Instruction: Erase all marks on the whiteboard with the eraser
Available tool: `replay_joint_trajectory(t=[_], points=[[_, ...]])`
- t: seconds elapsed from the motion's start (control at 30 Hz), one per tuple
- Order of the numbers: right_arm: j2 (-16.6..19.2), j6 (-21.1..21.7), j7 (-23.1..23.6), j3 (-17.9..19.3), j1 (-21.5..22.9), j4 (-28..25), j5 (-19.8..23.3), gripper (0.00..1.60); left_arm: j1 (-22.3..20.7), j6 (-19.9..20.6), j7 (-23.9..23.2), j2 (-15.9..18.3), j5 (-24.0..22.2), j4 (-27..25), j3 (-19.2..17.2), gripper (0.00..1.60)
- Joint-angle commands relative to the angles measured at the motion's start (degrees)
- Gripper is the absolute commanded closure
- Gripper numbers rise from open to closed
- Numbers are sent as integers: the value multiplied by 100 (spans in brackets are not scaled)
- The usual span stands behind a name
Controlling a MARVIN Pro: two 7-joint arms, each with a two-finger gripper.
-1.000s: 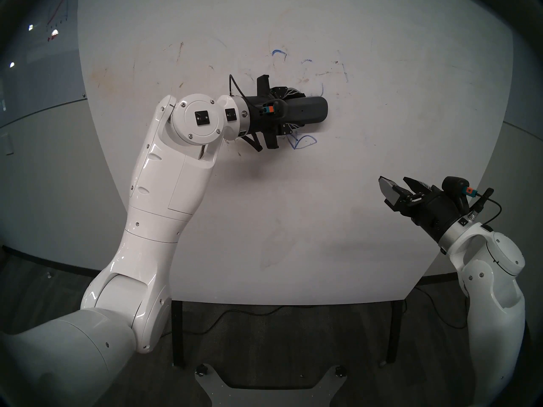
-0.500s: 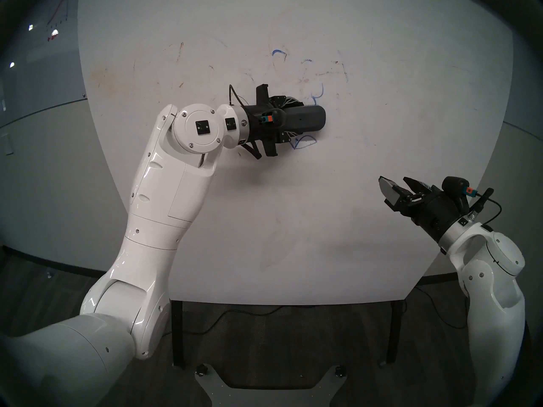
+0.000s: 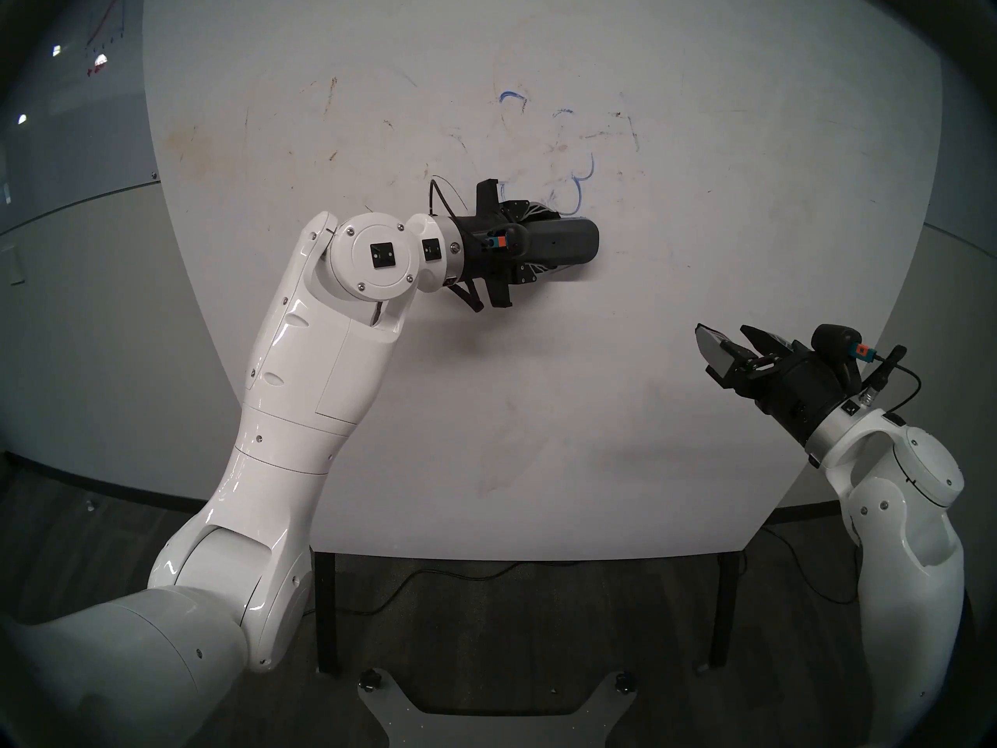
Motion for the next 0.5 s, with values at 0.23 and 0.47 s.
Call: replay_joint_trajectory(t=[0.23,0.47], points=[[14,-12,14,-2,29,-95,1,0,74,531,226,209,466,605,-265,160],[14,-12,14,-2,29,-95,1,0,98,527,234,211,464,623,-259,160]])
